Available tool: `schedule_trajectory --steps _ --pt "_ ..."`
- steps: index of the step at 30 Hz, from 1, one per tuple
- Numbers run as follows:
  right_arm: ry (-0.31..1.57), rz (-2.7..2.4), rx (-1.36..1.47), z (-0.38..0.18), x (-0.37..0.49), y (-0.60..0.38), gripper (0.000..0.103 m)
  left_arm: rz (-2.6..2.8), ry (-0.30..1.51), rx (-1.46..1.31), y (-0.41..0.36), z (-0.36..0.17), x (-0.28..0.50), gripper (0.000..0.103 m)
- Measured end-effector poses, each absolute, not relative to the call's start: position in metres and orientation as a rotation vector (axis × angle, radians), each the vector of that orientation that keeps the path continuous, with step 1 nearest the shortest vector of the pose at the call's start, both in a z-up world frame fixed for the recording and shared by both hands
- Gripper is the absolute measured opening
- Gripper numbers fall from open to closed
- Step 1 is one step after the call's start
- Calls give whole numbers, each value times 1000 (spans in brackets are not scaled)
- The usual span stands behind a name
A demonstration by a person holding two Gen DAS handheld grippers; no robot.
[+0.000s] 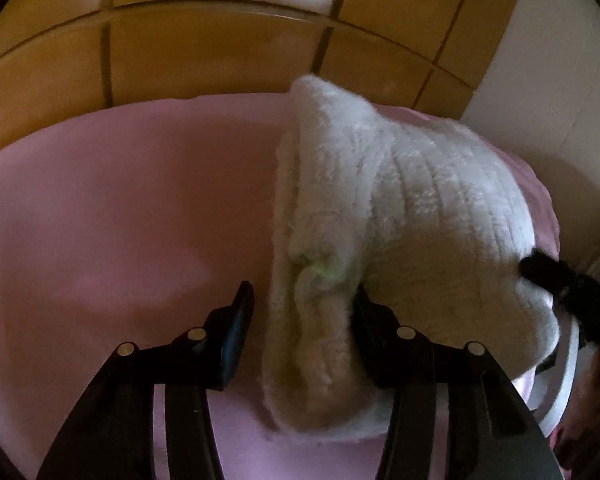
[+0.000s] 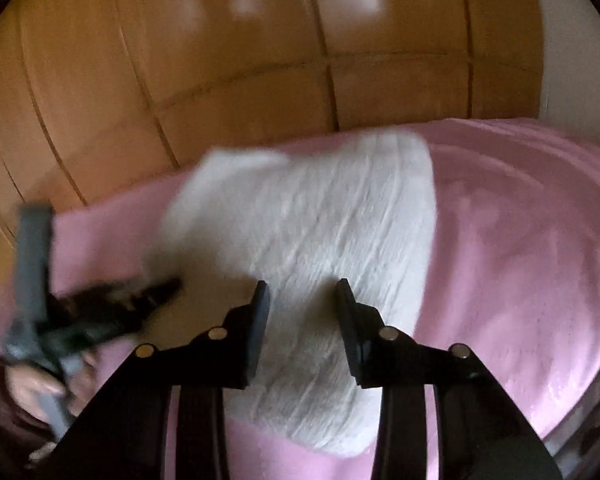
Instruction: Fold small clothes
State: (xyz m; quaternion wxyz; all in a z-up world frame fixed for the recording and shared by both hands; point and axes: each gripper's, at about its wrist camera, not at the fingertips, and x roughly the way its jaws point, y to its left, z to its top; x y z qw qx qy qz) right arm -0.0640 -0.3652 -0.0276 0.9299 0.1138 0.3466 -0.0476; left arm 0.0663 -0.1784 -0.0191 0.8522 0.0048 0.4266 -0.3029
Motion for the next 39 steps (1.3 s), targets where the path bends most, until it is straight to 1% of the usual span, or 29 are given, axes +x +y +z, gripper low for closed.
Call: schedule_trajectory --steps 4,5,6,7,8,9,10,12,14,15,16,17,19,21,22,23,32,39 --pt "672 -192 98 -37 -57 -335 38 -601 902 19 -176 -19 68 53" --pt "678 -203 99 -36 -56 -336 39 -579 891 33 -177 -17 67 61" --pt "682 -208 107 -32 -52 -333 42 -549 881 37 -176 -14 63 64" --pt "685 -207 119 -30 -53 -334 50 -541 883 22 -173 -12 60 64" --pt "690 -204 136 -28 -55 -334 54 -531 889 2 -169 -11 58 67" --pt "694 -206 143 -26 -55 -331 62 -512 890 -6 -165 -9 56 71" --pt "697 -210 150 -27 -57 -332 74 -495 887 -11 -162 -5 53 73" --pt "698 -225 179 -23 -69 -320 83 -477 871 -14 -155 3 46 73" --pt "688 -245 223 -19 -77 -318 87 -450 833 -11 -149 13 34 74" --pt "682 -256 239 -16 -82 -314 90 -439 805 -11 -144 19 27 76" --pt "675 -264 253 -14 -86 -313 92 -422 783 -11 -141 24 21 81" --pt "665 -270 264 -11 -91 -311 93 -407 766 -11 -138 27 17 85" --pt "651 -287 260 -5 -96 -308 97 -387 724 -6 -132 35 5 85" --pt "629 -315 244 0 -102 -302 99 -365 701 6 -129 40 -4 85" --pt "617 -330 240 2 -104 -300 100 -359 692 10 -127 42 -9 87" --pt "600 -341 238 5 -108 -297 100 -351 685 14 -125 43 -13 90" --pt "560 -412 216 8 -127 -291 101 -311 663 12 -111 52 -38 90" --pt "567 -460 205 5 -131 -285 101 -296 639 29 -109 55 -52 90"
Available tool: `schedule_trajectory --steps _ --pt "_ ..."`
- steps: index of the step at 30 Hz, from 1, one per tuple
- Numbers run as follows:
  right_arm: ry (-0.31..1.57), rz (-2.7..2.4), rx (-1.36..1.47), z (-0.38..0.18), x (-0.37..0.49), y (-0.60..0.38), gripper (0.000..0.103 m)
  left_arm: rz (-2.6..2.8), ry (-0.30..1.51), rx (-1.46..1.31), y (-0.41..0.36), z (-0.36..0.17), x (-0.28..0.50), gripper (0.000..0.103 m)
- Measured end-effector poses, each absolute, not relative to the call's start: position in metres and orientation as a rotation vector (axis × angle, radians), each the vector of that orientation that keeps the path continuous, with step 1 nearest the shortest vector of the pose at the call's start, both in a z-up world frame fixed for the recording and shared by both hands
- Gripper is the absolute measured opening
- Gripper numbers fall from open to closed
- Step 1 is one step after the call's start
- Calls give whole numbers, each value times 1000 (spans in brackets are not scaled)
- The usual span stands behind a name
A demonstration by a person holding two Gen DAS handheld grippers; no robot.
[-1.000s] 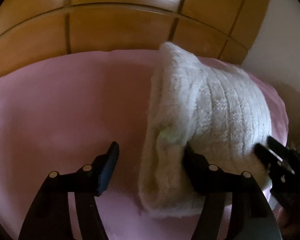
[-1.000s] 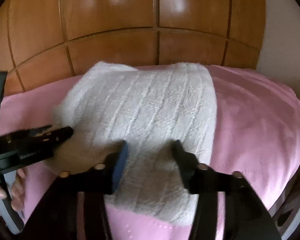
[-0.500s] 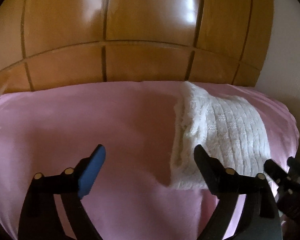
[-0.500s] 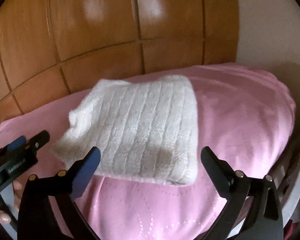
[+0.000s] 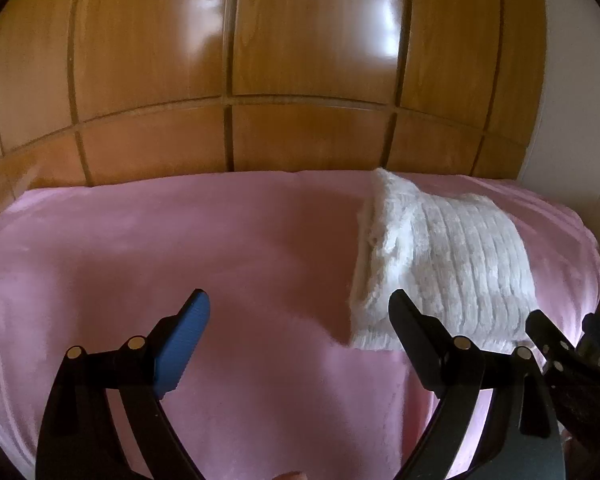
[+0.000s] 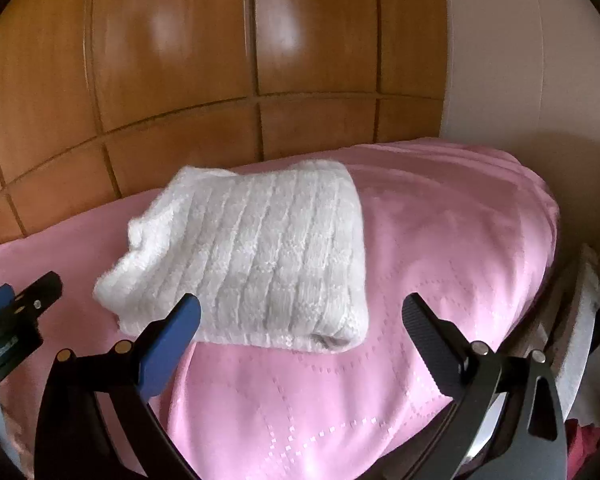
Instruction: Fold small clothes
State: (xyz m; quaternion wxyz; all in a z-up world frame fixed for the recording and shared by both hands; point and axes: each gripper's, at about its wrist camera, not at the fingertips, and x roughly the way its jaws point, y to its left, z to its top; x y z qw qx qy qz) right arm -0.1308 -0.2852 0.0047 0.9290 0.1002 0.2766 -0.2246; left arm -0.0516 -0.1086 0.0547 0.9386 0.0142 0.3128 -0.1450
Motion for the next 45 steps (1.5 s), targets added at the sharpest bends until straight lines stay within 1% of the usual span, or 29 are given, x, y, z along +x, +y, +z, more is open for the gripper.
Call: schedule_trajectory --steps 13,15,16,45 --pt "563 -452 206 7 -138 -276 101 -267 643 33 -107 54 -58 90" --pt "559 -461 197 6 -137 -277 101 -265 643 32 -107 54 -58 94" --pt "563 -460 199 5 -137 -277 101 -264 642 30 -107 54 -58 94" --pt "563 -467 195 -1 -139 -268 101 -259 625 44 -109 56 -63 95"
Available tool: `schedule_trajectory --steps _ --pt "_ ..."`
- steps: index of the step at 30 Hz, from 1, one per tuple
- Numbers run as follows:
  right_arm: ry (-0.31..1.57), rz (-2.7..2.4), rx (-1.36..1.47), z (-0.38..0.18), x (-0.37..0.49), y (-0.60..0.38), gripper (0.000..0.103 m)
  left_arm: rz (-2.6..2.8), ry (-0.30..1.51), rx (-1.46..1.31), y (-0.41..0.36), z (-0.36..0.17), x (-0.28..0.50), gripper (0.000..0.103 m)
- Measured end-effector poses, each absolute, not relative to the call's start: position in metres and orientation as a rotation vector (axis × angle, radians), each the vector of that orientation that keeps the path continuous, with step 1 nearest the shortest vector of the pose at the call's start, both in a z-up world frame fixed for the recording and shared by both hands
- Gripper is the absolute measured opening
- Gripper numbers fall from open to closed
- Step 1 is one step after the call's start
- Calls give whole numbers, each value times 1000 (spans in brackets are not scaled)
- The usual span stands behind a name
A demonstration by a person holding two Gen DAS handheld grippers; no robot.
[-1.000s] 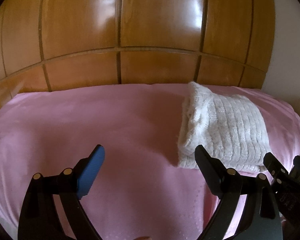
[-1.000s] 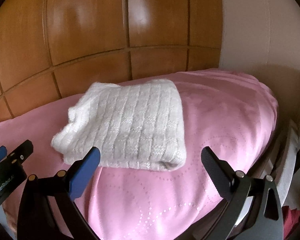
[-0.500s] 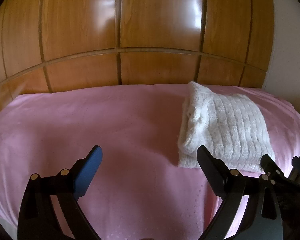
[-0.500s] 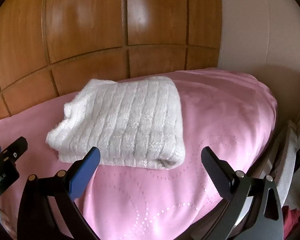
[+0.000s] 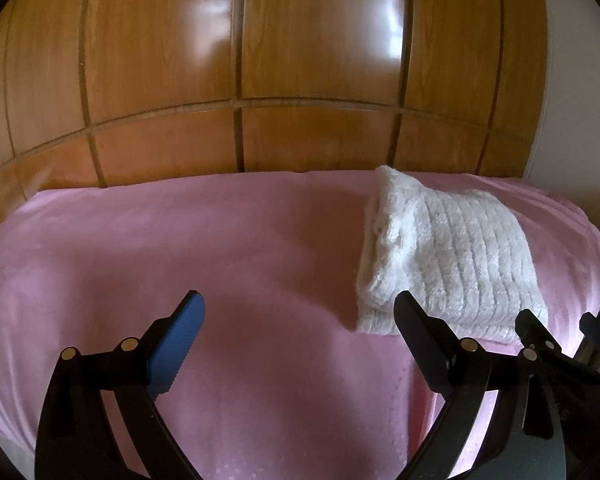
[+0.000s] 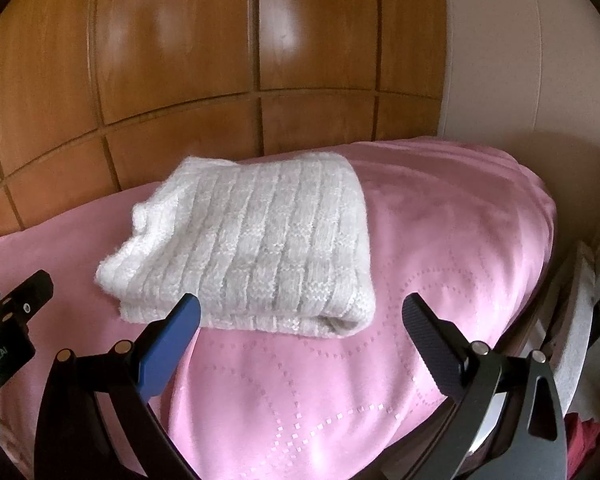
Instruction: Fold small clothes
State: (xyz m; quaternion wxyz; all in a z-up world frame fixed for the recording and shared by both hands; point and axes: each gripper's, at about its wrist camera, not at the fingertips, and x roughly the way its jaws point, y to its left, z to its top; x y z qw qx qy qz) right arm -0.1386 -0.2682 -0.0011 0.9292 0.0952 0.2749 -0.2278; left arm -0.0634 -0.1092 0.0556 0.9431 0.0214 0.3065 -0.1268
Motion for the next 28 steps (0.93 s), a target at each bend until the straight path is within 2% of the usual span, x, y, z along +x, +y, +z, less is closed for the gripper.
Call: schedule_trajectory --steps 1,19,28 --pt "564 -464 195 -1 -138 -268 101 -257 623 41 -110 56 -64 99" --pt "574 -456 193 -4 -137 -264 101 -253 593 52 -115 56 -60 99" --pt "581 -452 198 -5 -134 -267 101 -232 639 13 -115 48 -54 99"
